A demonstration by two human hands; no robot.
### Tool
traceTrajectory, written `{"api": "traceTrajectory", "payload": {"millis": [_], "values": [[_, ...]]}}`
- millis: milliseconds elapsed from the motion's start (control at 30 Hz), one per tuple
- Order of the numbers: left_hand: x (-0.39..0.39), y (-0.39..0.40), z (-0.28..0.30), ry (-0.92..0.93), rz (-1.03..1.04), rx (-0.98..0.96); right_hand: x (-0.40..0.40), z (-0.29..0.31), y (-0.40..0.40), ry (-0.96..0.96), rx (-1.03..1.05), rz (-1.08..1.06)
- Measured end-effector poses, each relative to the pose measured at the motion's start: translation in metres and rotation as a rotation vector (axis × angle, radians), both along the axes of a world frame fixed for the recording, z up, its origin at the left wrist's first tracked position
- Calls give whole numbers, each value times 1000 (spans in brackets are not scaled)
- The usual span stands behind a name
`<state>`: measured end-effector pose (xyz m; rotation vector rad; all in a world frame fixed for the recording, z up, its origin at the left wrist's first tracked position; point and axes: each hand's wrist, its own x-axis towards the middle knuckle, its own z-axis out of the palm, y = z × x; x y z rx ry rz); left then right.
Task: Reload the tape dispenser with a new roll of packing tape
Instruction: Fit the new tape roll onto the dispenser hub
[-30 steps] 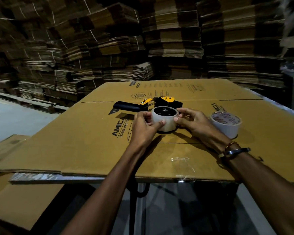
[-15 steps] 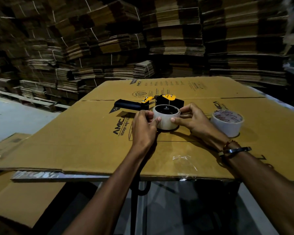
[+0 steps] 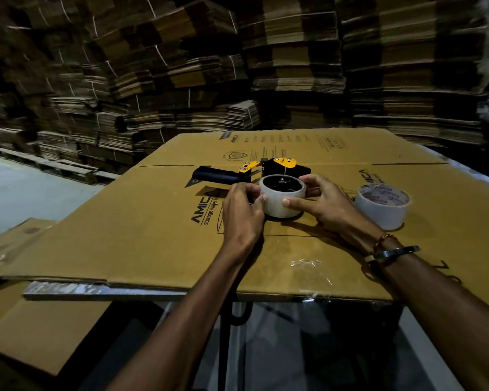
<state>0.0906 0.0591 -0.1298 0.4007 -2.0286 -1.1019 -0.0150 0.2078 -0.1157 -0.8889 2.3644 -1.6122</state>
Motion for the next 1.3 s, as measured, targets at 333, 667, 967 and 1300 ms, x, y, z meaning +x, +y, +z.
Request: {"api": "traceTrajectory", "payload": {"millis": [333, 667, 967, 1300], "values": [[4, 2, 2, -1, -54, -9, -3, -2, -6, 11, 7, -62], [12, 19, 1, -24, -149, -95, 2, -1, -5, 59, 37, -98], [3, -3, 3, -164, -62, 52, 1, -1, -4, 44, 29, -76], [-2, -18, 5, -130, -281, -176, -6, -3, 3, -25, -4, 49]]}}
